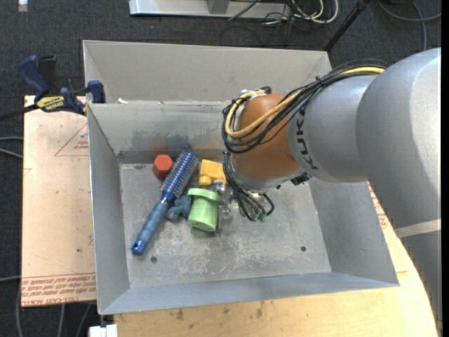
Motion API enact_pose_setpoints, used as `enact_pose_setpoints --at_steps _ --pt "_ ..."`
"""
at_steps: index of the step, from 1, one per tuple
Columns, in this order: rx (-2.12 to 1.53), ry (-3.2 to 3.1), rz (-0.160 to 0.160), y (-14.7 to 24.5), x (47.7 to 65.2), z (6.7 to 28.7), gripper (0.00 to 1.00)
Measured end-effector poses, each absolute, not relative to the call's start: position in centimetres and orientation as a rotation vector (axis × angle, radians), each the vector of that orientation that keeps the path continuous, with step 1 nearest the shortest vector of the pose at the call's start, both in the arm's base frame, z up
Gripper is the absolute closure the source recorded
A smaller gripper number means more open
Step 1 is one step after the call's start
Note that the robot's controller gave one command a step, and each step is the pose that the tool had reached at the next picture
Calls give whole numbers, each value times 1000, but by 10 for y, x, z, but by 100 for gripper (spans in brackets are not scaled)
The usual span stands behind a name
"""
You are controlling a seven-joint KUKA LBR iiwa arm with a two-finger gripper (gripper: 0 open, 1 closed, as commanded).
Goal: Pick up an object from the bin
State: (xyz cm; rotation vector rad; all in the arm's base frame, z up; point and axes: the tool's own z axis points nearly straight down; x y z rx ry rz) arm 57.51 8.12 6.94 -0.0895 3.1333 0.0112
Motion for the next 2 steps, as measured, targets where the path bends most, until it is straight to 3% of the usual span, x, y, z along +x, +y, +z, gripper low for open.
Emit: enact_pose_setpoints --at_steps 1,2 --pt "-90 3133 4 82 577 121 100" --pt "-90 3134 4 83 578 151 100"
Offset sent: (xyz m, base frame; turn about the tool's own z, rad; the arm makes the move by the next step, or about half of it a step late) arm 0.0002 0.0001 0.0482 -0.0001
